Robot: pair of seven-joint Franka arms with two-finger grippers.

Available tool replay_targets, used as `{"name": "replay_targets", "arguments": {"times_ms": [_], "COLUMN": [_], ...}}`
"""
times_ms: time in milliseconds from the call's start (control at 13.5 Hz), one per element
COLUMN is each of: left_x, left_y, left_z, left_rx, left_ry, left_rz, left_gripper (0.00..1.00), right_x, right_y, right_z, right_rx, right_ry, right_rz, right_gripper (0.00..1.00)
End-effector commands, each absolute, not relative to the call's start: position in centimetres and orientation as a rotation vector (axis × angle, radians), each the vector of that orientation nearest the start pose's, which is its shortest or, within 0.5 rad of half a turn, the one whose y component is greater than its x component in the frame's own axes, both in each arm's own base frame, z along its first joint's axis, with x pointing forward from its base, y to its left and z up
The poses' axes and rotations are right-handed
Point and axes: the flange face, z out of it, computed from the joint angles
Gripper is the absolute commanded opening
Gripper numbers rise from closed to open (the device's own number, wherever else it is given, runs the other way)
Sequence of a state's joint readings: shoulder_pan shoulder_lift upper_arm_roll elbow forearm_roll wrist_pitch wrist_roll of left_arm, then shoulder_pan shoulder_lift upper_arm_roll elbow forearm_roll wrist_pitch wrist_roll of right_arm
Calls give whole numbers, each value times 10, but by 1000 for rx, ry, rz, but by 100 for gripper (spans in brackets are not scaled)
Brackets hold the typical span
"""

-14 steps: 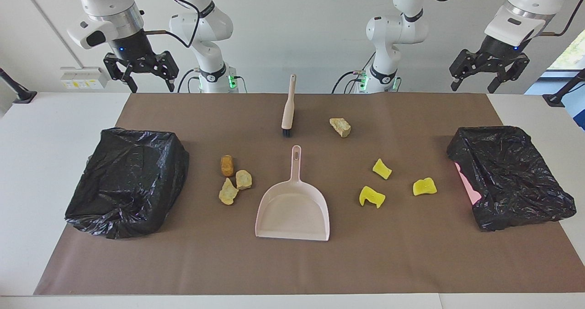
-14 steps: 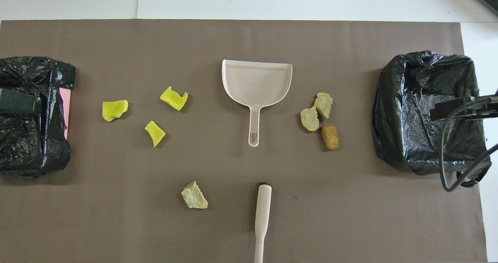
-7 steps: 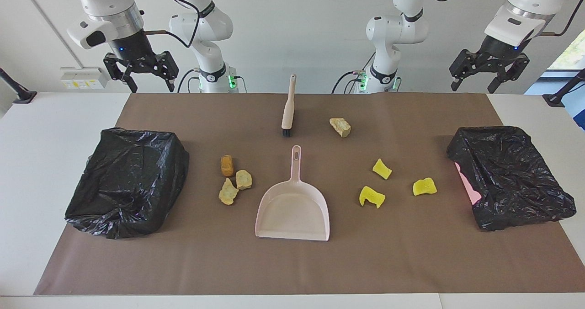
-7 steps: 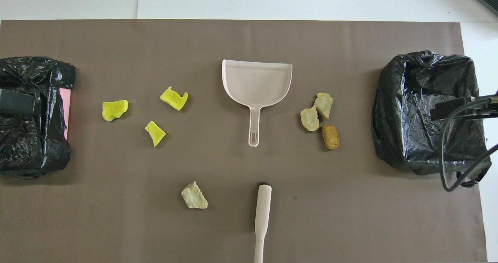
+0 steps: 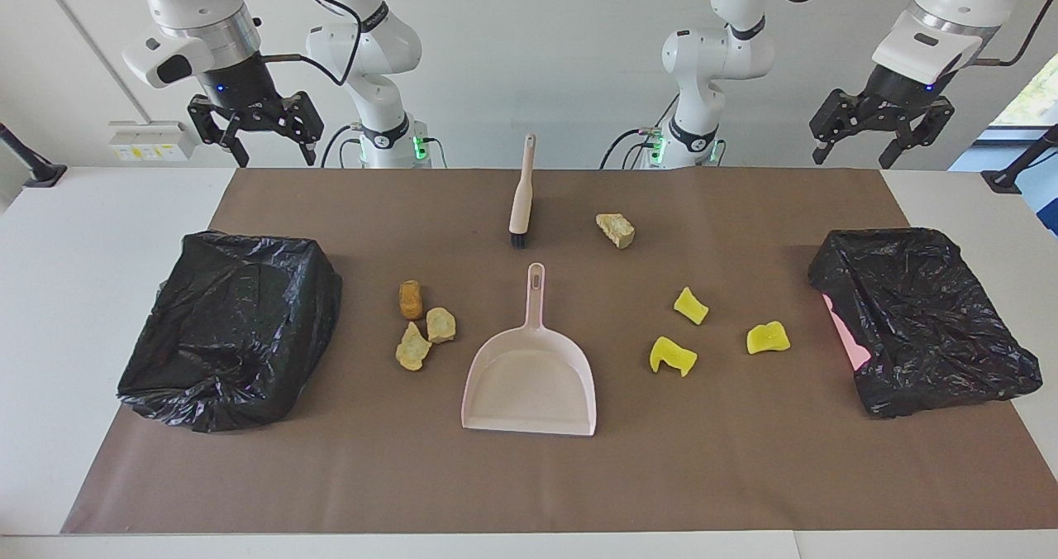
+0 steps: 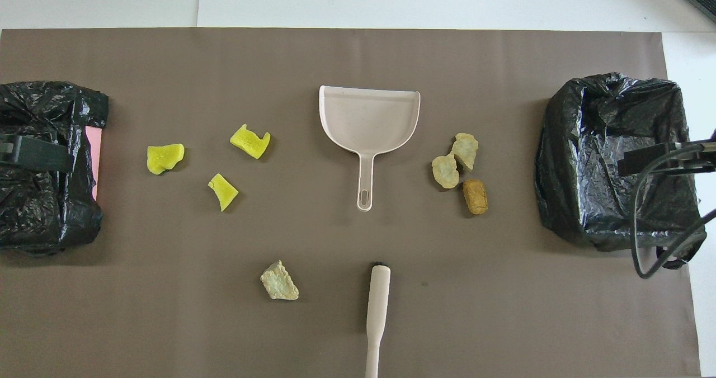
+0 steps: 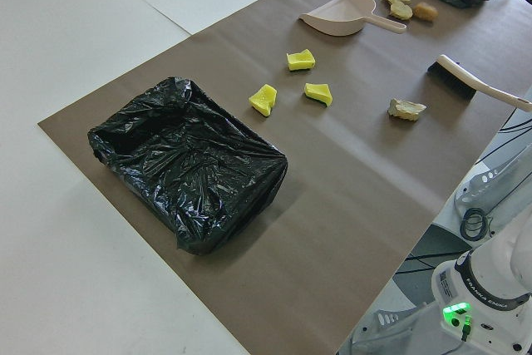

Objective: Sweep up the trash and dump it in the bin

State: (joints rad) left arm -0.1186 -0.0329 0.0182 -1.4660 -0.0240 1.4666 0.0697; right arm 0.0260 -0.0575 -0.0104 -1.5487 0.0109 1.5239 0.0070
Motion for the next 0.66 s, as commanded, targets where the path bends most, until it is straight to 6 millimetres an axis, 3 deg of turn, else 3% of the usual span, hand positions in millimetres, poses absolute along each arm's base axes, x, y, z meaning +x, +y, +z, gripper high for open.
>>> {"name": "replay_targets", "arguments": {"times_ms": [0, 295, 591], "left_x": [500, 458, 402], "left_y": [-88, -157, -232], "left_z": [671, 641, 588], "left_rx": [-3135, -3123, -3086], "left_ry": [369, 467, 614], "left_rz": [1, 19, 100], "left_gripper": [100, 100, 100], "right_x": [519, 517, 516], "right_y": [7, 7, 7], "right_z": [659, 659, 658], "right_rx": [-3129, -3130, -3130], "right_ry": [-40, -37, -35], "right_rz": [-31, -29, -24], "right_gripper": [100, 100, 100]}}
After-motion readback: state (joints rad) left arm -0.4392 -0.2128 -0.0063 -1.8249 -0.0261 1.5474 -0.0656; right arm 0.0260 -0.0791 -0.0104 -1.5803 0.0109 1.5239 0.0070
